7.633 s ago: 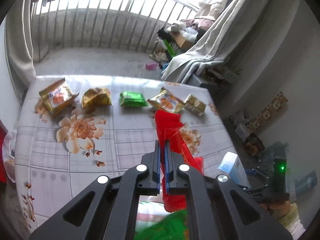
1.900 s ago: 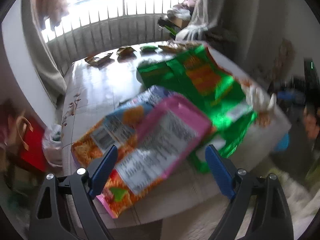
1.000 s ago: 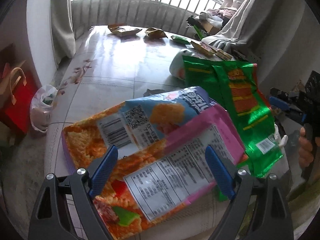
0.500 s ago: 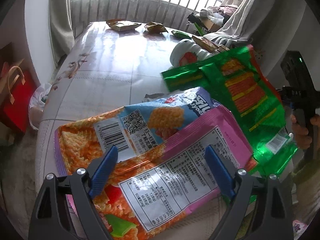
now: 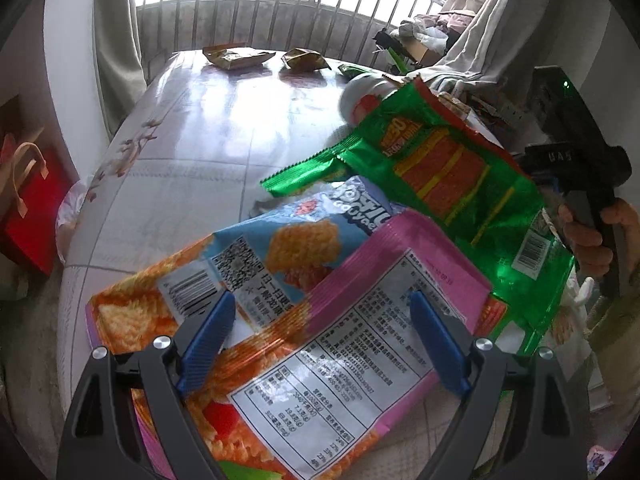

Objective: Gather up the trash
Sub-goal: 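Grasp the white-and-red drink bottle with the right tool while the left pushes snack bags, then grasp the white glove with the left tool while the right holds the drink bottle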

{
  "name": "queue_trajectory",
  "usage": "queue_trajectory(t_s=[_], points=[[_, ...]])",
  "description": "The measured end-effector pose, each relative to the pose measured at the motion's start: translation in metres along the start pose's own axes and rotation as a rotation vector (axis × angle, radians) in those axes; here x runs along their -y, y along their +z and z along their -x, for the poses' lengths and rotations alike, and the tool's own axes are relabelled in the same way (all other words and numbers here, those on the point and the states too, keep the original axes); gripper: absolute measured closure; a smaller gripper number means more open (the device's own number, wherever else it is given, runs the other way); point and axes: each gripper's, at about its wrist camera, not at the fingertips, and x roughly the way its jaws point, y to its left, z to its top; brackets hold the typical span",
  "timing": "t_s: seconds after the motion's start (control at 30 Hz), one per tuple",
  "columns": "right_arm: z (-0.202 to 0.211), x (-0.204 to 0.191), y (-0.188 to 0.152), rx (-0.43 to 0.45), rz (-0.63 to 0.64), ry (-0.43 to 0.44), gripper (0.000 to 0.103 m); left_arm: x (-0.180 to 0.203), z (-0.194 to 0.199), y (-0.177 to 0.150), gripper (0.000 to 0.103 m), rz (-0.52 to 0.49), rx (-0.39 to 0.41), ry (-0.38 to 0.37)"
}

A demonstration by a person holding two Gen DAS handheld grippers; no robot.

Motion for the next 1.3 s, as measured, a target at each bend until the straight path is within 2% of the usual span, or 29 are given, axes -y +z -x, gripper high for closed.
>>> queue_trajectory(t_s=[0.2, 0.33, 0.43, 0.57, 0.67, 0.73, 0.87, 0.97, 1.03, 1.1, 1.17, 1.23, 1.3], points=[[0.029, 0.041, 0.015, 0.063, -0.036, -0.229, 0.051, 0.02, -0.022, 0.022, 0.016, -0.033, -0.029, 0.014], [0.051, 0.075, 0.007, 0.083, -0.082, -0.337, 0.051, 0.035, -0.039, 0.038, 0.016, -0.07, -0.045, 0.013], [0.069, 0.098, -0.011, 0.092, -0.114, -0.418, 0.051, 0.044, -0.051, 0.051, 0.016, -0.073, -0.062, 0.017], [0.093, 0.117, -0.049, 0.11, -0.166, -0.435, 0.051, 0.046, -0.054, 0.059, 0.016, -0.041, -0.056, -0.01], [0.106, 0.112, -0.081, 0.119, -0.16, -0.479, 0.051, 0.042, -0.038, 0.055, 0.016, 0.011, 0.003, -0.058], [0.112, 0.103, -0.098, 0.119, -0.149, -0.51, 0.051, 0.045, -0.018, 0.05, 0.016, 0.006, 0.063, -0.071], [0.122, 0.081, -0.144, 0.135, -0.179, -0.478, 0.051, 0.057, 0.023, 0.043, 0.016, -0.054, 0.183, -0.092], [0.119, 0.059, -0.168, 0.158, -0.221, -0.45, 0.051, 0.073, 0.044, 0.036, 0.016, -0.1, 0.206, -0.185], [0.118, 0.052, -0.178, 0.177, -0.259, -0.416, 0.051, 0.085, 0.044, 0.034, 0.016, -0.111, 0.174, -0.253], [0.116, 0.043, -0.19, 0.195, -0.311, -0.371, 0.051, 0.105, 0.034, 0.027, 0.017, -0.116, 0.094, -0.358], [0.114, 0.032, -0.205, 0.215, -0.361, -0.32, 0.051, 0.123, 0.024, 0.018, 0.021, -0.116, 0.022, -0.428], [0.115, 0.022, -0.216, 0.232, -0.383, -0.306, 0.051, 0.141, 0.014, 0.009, 0.026, -0.135, -0.033, -0.473], [0.114, 0.019, -0.225, 0.245, -0.417, -0.291, 0.051, 0.158, 0.01, -0.002, 0.029, -0.167, -0.056, -0.488]])
